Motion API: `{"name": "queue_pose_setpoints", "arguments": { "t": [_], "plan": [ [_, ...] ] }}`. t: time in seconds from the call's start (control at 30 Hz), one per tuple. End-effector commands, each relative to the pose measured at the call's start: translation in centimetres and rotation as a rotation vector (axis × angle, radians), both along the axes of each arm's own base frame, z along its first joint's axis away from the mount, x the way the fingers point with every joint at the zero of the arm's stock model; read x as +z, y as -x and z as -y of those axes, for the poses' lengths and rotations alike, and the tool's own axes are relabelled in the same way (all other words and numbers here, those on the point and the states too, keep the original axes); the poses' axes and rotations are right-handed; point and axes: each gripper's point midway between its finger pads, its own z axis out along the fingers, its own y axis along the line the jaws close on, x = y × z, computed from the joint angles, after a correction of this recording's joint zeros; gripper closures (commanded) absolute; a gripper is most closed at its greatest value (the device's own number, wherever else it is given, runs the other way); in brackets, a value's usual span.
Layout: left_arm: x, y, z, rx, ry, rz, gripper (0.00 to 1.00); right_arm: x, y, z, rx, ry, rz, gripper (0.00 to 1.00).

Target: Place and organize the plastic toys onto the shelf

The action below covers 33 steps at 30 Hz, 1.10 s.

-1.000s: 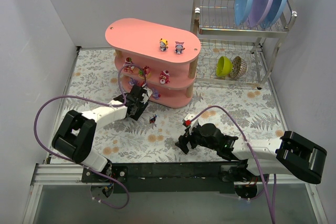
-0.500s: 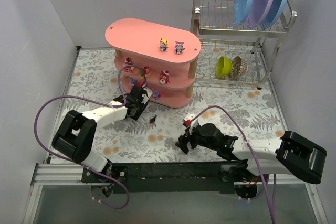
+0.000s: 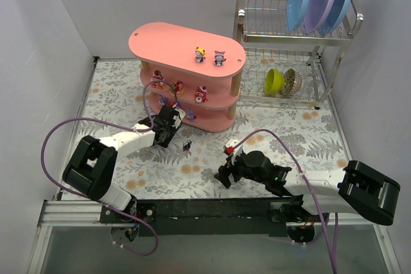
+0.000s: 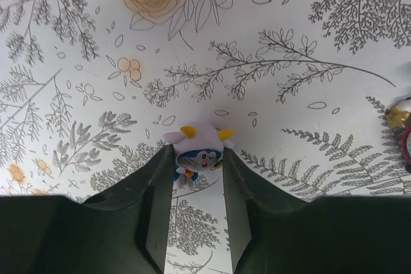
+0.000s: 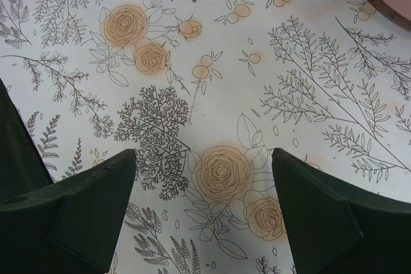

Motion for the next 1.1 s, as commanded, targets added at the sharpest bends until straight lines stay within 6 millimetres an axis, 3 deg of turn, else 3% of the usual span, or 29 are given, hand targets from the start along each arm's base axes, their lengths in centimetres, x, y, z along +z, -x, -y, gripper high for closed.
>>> {"name": "queue_pose_setpoints", "arguments": {
  "t": [0.0,0.23,0.43,0.53,0.67,0.77,0.87,0.9,1.07],
  "plan": [
    [1.1,1.2,0.4,0.025,0.057,-0.001,0.8,2.4,-0.4,-1.3,0.009,-0.068,0.032,0.07],
    [5.5,1.8,0.7,0.093,0.191,0.11,0.89,3.0,-0.4,-1.4,0.012,-0.084,0.038,0.07],
    [14.5,1.1,1.6,0.12,0.388,0.341,0.91,3.1,-0.3,-1.5,0.015,-0.091,0.032,0.07],
    [17.5,1.4,1.6,0.143,0.462,0.398,0.9,3.3,-0.3,-1.5,0.013,-0.098,0.035,0.07],
    [23.6,1.5,2.2,0.151,0.607,0.505,0.9,3.5,-0.4,-1.5,0.007,-0.101,0.039,0.07],
    [27.1,1.6,2.7,0.16,0.701,0.557,0.9,3.7,-0.4,-1.4,0.004,-0.104,0.043,0.07],
    [31.6,1.7,2.9,0.154,0.797,0.638,0.89,3.7,-0.5,-1.2,0.001,-0.106,0.049,0.07],
    [34.0,1.7,3.2,0.138,0.856,0.684,0.89,3.8,-0.5,-1.2,0.0,-0.108,0.05,0.07],
    [39.3,1.4,4.1,0.102,0.975,0.786,0.88,3.9,-0.5,-0.9,-0.011,-0.11,0.054,0.07]
  ]
}}
